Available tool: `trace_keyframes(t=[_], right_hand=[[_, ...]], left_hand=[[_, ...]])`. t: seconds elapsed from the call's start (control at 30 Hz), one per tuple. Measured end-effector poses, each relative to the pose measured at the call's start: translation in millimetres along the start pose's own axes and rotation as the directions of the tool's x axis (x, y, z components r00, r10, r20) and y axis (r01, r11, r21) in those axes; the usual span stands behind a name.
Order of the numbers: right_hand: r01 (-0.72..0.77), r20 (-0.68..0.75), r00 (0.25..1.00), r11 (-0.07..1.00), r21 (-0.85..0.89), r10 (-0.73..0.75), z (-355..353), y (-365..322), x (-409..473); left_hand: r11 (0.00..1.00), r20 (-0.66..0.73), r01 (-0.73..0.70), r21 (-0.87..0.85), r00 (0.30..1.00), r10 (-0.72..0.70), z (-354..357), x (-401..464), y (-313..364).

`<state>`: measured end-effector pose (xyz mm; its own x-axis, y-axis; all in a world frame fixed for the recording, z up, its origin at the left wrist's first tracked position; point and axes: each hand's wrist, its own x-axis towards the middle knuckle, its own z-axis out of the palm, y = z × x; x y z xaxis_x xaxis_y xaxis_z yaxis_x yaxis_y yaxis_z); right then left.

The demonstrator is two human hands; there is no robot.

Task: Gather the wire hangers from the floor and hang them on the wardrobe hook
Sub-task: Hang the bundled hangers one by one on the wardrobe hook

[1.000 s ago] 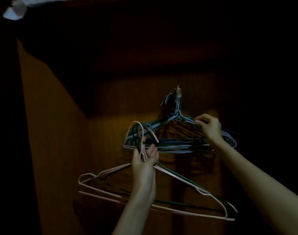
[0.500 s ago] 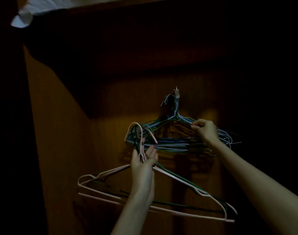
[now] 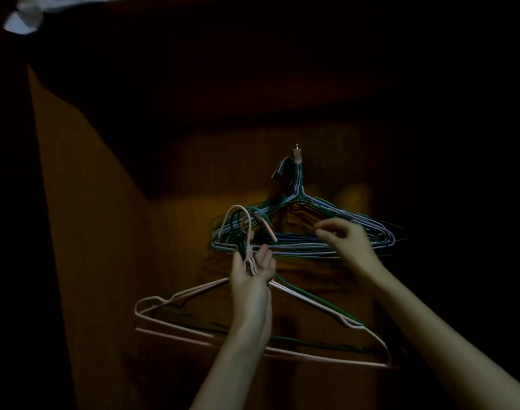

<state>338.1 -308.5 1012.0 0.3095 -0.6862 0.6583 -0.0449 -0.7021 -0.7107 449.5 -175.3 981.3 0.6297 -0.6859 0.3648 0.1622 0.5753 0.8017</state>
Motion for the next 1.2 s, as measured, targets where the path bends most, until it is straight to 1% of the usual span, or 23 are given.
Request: trace_keyframes(t=[0.1, 0.2, 0.23, 0.33, 0.4, 0.47, 0.57, 0.6, 0.67, 0.73, 0.93, 1.0, 1.07, 1.2], right_hand=[[0.016, 0.16, 0.987, 1.0, 0.017, -0.019, 10, -6, -30], [-0.026, 0.3, 0.954, 0.997, 0.076, 0.002, 15, -9, -53], [-0.024, 0.328, 0.945, 0.997, 0.069, 0.0, 16, -8, -57], [0.023, 0.373, 0.928, 0.999, -0.032, -0.009, 16, -6, -62], [0.018, 0.392, 0.92, 0.998, -0.054, 0.005, 17, -4, -63], [0.029, 0.389, 0.921, 0.997, -0.07, 0.001, 19, -1, -63], [0.042, 0.319, 0.948, 0.992, -0.118, -0.002, 19, 1, -61], [0.033, 0.288, 0.958, 0.993, -0.111, 0.0, 20, 2, -59], [0.001, 0.222, 0.975, 0.999, -0.036, 0.007, 19, 3, -56], [-0.013, 0.196, 0.981, 1.0, 0.015, 0.01, 17, 3, -53], [-0.012, 0.225, 0.974, 1.0, -0.001, 0.012, 13, 11, -55], [-0.044, 0.224, 0.974, 0.997, 0.07, 0.027, 13, 11, -54], [-0.084, 0.256, 0.966, 0.984, 0.159, 0.041, 15, 6, -53], [-0.053, 0.296, 0.955, 0.973, 0.223, -0.016, 15, 2, -49]], left_hand=[[0.999, -0.023, 0.01, -0.037, 1.0, -0.011, 6, 0, -6], [0.997, -0.063, 0.004, -0.083, 0.998, -0.01, 11, -1, -13], [0.996, -0.066, 0.002, -0.091, 0.998, -0.008, 13, -2, -15], [0.995, -0.081, -0.003, -0.103, 0.997, -0.005, 17, -4, -20], [0.995, -0.084, -0.001, -0.102, 0.996, -0.008, 19, -7, -23], [0.995, -0.083, 0.003, -0.098, 0.997, -0.011, 20, -9, -25], [0.993, -0.108, 0.022, -0.116, 0.994, -0.035, 22, -13, -24], [0.992, -0.127, 0.027, -0.124, 0.991, -0.043, 21, -14, -23], [0.989, -0.156, 0.038, -0.146, 0.986, -0.061, 18, -16, -21], [0.985, -0.176, 0.044, -0.169, 0.982, -0.074, 13, -18, -19], [0.98, -0.172, 0.024, -0.197, 0.983, -0.059, 12, -17, -12], [0.981, -0.153, 0.045, -0.191, 0.985, -0.075, 18, -19, -14], [0.982, -0.123, 0.066, -0.176, 0.988, -0.089, 23, -22, -17], [0.988, -0.096, 0.092, -0.12, 0.99, -0.103, 30, -30, -24]])
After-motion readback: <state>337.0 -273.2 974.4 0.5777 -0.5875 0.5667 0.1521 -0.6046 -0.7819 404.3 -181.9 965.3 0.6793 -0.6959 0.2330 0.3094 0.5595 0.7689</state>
